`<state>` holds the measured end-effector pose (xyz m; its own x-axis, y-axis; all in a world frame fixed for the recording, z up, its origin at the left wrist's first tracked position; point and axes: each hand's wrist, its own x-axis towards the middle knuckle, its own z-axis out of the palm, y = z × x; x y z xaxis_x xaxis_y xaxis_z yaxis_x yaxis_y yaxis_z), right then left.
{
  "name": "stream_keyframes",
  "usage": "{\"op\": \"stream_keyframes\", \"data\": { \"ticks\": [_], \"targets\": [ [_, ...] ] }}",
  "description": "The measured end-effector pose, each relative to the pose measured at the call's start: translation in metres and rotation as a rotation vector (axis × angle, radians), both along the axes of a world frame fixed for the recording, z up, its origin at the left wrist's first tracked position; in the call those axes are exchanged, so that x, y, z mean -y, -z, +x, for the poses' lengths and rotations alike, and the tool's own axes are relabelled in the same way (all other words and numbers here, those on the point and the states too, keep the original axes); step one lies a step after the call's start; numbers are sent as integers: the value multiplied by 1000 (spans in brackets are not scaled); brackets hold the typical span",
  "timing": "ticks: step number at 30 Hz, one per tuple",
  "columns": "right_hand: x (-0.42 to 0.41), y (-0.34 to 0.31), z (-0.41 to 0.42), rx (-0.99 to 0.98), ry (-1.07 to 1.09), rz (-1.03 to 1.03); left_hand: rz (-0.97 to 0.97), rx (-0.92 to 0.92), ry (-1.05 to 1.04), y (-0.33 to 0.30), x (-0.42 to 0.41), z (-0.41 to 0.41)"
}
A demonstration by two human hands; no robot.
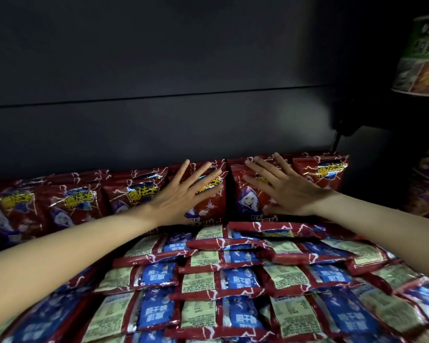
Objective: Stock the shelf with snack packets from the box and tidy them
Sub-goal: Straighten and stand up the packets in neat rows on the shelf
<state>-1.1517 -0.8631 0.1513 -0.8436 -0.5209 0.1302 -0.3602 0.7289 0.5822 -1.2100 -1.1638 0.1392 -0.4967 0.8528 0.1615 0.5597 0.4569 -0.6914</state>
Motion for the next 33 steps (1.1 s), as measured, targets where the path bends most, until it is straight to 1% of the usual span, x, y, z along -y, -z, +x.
{"op": "stream_keyframes", "data": {
  "ticks": [2,4,8,14,17,19,23,25,27,29,31,33],
  "targets": [
    [2,4,-4,-7,18,55,51,28,-19,2,0,-2],
    [1,4,-7,-3,-2,63,86,58,-5,3,1,-4],
    [-1,1,-13,13,-40,21,84,123,23,0,2,-10],
    [-7,0,-23,141,-71,-79,66,176,33,-1,2,-11],
    [-7,-9,-17,218,-83,-166,83,195,39,-6,1,-7],
    [-6,-19,-8,233,-100,-235,131,204,63,-10,-2,-3],
    [-10,-50,37,338,-22,-463,279,217,141,-20,-13,7],
    [-20,-63,67,317,14,-568,366,246,210,-29,-23,14],
    [-34,-70,95,247,47,-654,471,346,282,-43,-37,27],
    [-53,-69,115,210,50,-744,565,539,312,-56,-52,43],
    [-74,-62,129,179,97,-770,557,731,330,-61,-67,56],
    [-89,-55,138,159,176,-730,485,883,351,-59,-79,68]
  ]
}}
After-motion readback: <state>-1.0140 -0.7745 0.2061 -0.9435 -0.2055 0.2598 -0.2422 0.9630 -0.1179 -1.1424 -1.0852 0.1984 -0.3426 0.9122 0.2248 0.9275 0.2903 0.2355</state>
